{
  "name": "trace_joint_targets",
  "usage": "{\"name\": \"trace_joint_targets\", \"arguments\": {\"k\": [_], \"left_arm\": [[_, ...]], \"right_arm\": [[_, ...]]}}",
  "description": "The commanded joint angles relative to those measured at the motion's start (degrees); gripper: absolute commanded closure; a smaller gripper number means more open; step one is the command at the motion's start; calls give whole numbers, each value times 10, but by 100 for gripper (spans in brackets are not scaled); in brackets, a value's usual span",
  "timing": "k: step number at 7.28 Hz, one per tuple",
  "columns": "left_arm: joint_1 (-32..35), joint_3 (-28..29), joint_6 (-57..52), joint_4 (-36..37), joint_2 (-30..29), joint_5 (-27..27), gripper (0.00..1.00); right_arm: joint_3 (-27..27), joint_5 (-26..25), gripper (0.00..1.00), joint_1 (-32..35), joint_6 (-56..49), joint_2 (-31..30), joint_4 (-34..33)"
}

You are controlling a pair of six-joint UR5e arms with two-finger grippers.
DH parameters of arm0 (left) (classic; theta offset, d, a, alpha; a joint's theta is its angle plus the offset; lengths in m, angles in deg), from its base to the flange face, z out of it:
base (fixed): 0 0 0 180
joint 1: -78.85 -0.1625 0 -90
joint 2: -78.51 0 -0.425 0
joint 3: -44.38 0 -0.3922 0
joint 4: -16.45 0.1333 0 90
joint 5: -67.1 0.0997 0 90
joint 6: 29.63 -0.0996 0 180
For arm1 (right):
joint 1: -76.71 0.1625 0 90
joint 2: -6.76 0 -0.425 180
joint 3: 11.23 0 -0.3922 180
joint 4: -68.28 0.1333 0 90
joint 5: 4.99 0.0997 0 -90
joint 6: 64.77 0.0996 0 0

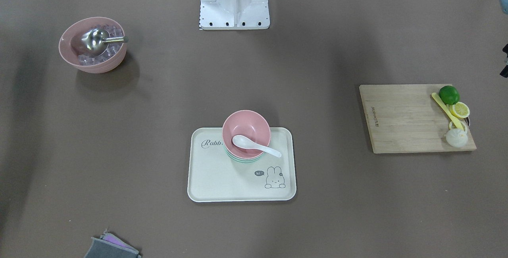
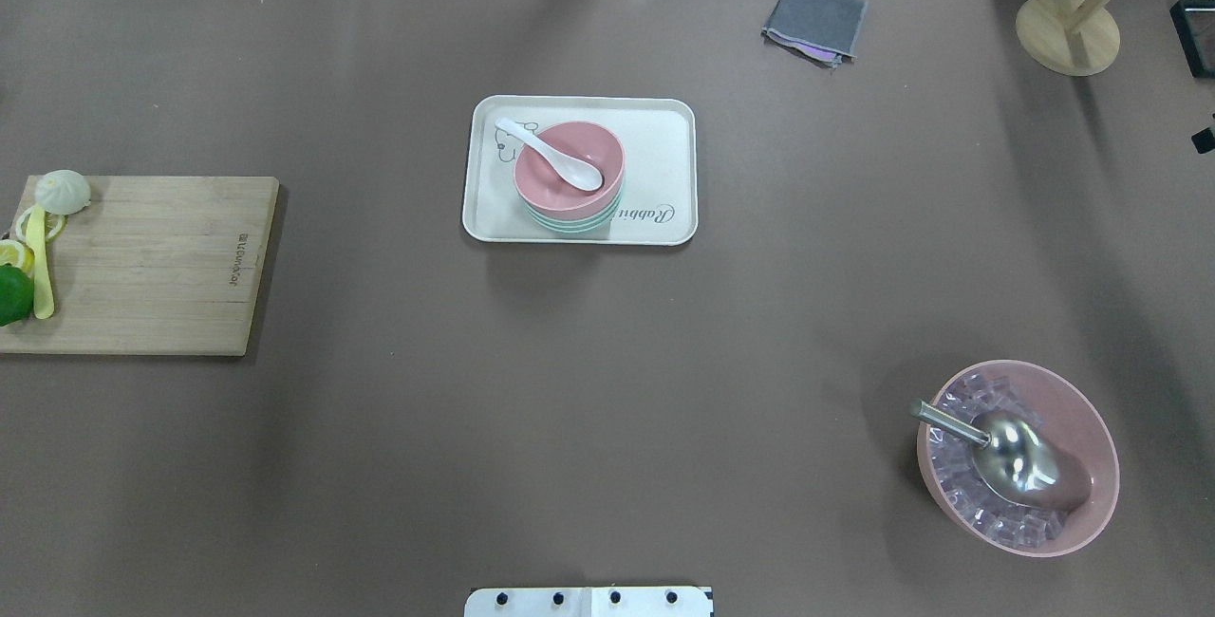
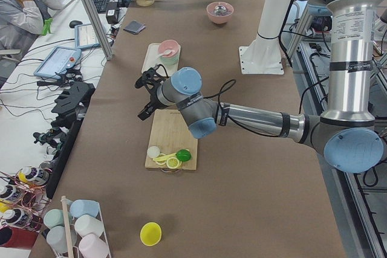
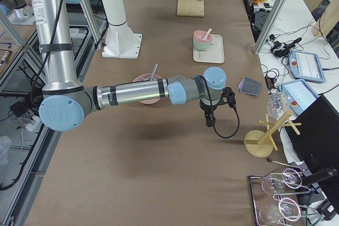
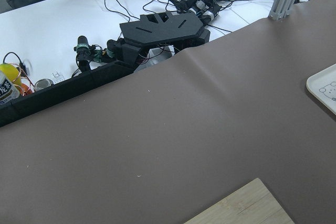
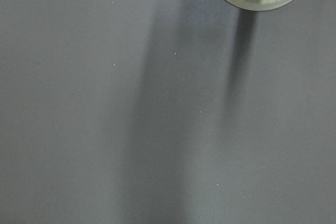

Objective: Stack pink bowl on green and place spoon

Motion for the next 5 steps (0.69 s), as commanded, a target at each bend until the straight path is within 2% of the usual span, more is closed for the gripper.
{"name": "trace_joint_targets", "arguments": {"k": [1,3,5], "left_arm": [[2,1,3,6,-5,0,2],[2,15,5,8,4,-2,2],[0,90,26,24,-18,-5,2]], "right_arm": [[-5,-2,0,-2,0,0,0],[-9,-3,0,-1,0,0,0],[-9,-3,0,-2,0,0,0]]}}
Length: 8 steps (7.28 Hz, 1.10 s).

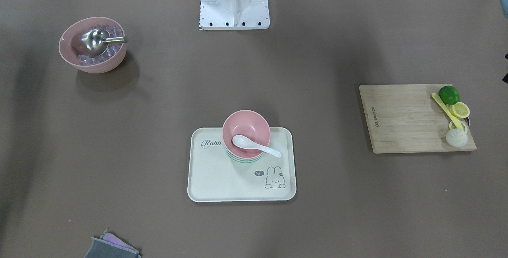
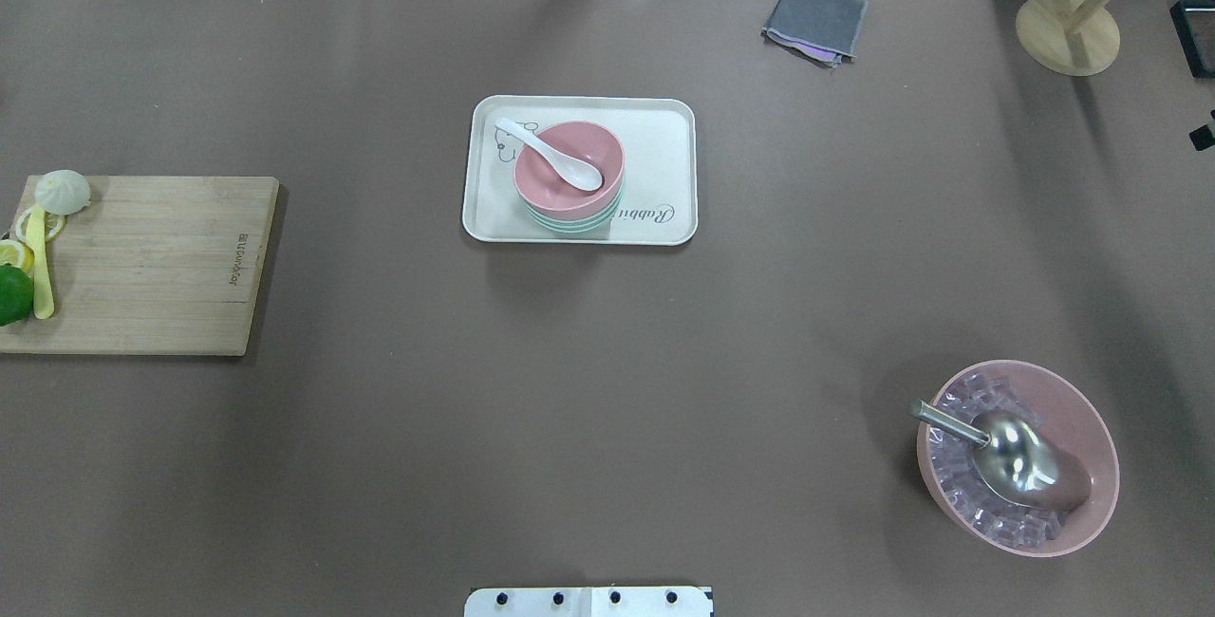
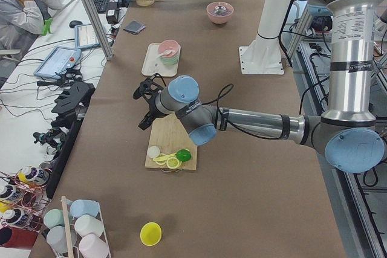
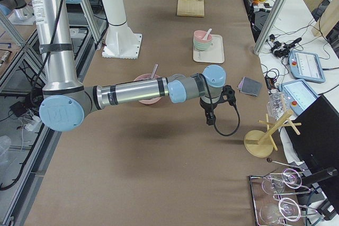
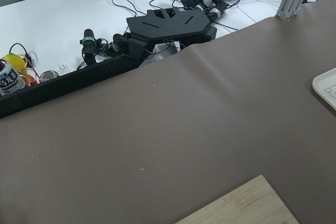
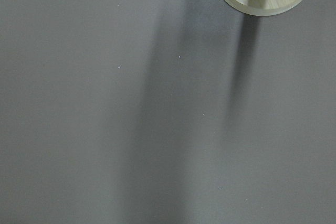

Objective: Stack pink bowl on green and place spoon

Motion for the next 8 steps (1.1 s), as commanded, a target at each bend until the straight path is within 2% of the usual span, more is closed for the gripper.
{"name": "trace_joint_targets", "arguments": {"k": [1,4,5,6,8], "left_arm": [[-1,32,102,6,-7,-3,2],[-5,55,121,9,10,-9,2],[-6,49,123,9,37,-43,2],[-6,61,121,5,40,-46,2],[-6,86,121,41,39,-45,2]], "right_arm": [[-1,-5,0,0,-1,0,0],[-16,-9,0,0,6,-2,6],[-18,-13,0,0,9,-5,6],[-31,-22,0,1,9,-11,6],[-58,-24,0,1,9,-41,8]]}}
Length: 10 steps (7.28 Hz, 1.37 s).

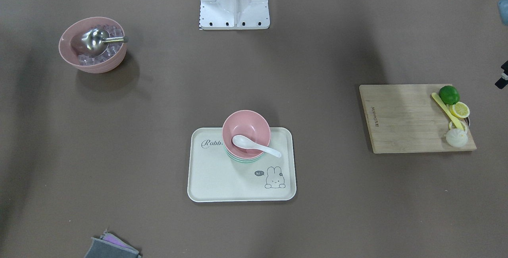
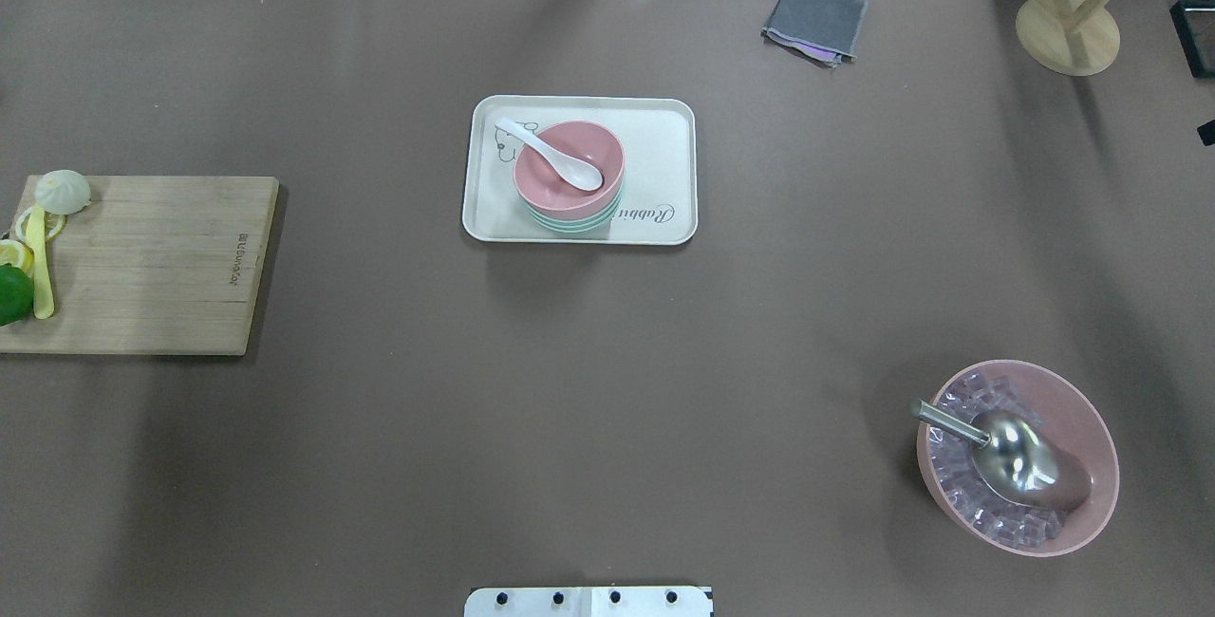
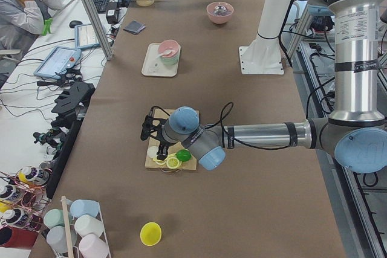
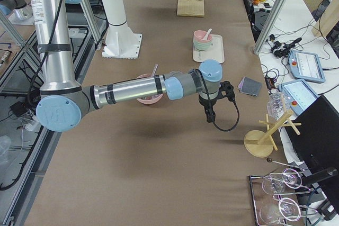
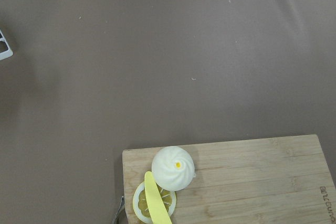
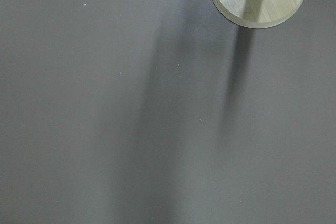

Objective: Stack pink bowl on green and place spoon

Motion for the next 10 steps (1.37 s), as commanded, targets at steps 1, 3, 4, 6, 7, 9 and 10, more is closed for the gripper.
{"name": "trace_joint_targets", "arguments": {"k": [1,3,4,6,7,9,10], "left_arm": [[-21,24,-12,71,0,7,2],[-62,11,-44,111,11,83,2],[-62,4,-68,126,17,82,2],[-57,-61,-156,263,15,69,2],[-54,-117,-210,390,11,69,2],[-24,-129,-302,442,16,66,2],[-12,-133,-301,444,21,37,2]], "right_arm": [[-57,-6,0,0,0,-55,0],[-61,-32,0,-1,1,-62,0],[-60,-31,0,-1,1,-62,-1],[-54,-31,0,-2,1,-62,-7],[-38,-32,0,-4,1,-61,-3],[-21,-44,0,-8,2,-56,-1],[-16,-58,0,-8,2,-58,-4]]}}
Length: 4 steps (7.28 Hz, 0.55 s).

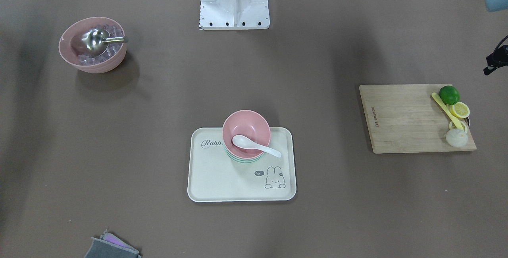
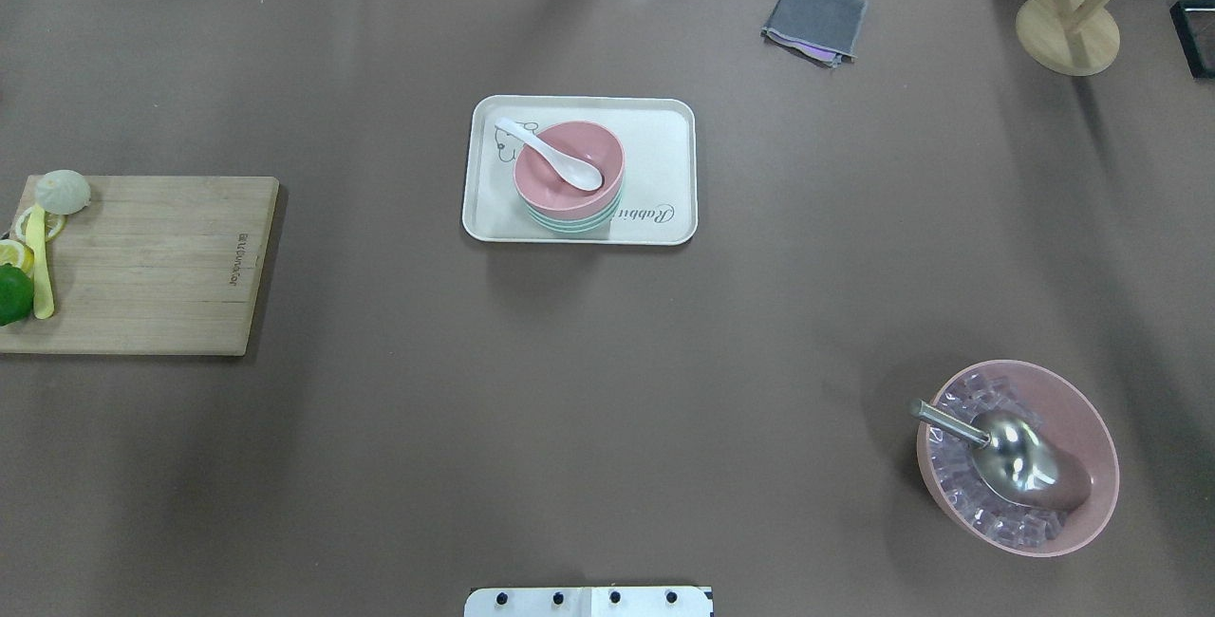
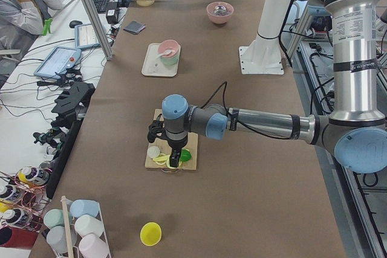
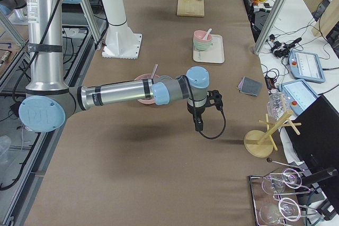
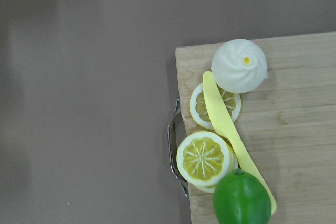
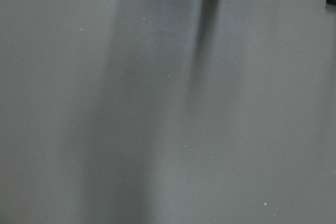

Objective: Stack pink bowl on green and place spoon

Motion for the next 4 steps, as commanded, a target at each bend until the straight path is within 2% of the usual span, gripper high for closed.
{"name": "trace_joint_targets", "arguments": {"k": [1,3,4], "left_arm": [[33,-3,-17,11,9,-60,2],[34,-8,-13,7,12,-60,2],[34,-10,-17,6,14,-62,2]], "right_arm": [[7,-17,0,-1,1,-3,-5],[8,-16,0,-2,29,-1,-5],[11,-16,0,-11,86,4,-5]]}}
